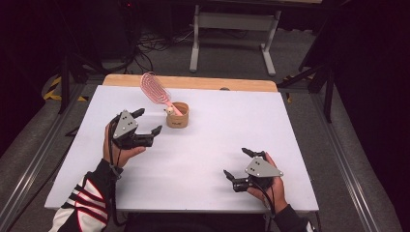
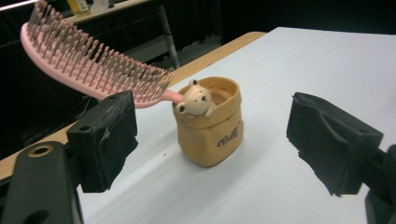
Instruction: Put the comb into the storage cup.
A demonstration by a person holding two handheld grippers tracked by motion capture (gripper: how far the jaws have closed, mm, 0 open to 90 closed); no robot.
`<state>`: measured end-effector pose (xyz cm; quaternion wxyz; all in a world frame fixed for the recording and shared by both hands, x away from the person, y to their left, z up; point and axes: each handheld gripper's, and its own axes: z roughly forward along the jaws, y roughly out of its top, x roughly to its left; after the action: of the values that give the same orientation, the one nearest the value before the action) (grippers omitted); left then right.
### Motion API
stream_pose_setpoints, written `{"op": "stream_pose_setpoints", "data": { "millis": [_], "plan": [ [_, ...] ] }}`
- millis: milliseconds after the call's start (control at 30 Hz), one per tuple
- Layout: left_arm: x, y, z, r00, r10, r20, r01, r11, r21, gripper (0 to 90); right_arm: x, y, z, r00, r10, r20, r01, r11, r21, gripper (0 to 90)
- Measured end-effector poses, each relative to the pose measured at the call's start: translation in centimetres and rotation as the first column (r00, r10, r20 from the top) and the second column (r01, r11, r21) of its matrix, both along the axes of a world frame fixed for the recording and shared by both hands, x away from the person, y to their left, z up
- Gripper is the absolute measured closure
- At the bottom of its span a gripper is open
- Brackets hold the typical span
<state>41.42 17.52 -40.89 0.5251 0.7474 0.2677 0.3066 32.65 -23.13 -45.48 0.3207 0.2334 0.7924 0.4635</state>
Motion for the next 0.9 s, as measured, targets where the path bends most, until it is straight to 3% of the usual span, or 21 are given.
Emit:
{"op": "stream_pose_setpoints", "data": {
  "millis": [433,900],
  "plan": [
    [-1.2,-0.9,0.5,0.9989,-0.047,0.009,0.047,0.9989,-0.009,6.4,-0.1,0.0,0.1,1.0000,0.002,0.005,-0.002,1.0000,0.000,7.2],
    [-2.7,-1.4,0.9,0.9954,-0.079,0.055,0.079,0.9969,0.005,5.7,-0.3,0.1,0.3,0.9999,0.001,0.017,-0.001,0.9999,0.010,7.2]
  ]
}}
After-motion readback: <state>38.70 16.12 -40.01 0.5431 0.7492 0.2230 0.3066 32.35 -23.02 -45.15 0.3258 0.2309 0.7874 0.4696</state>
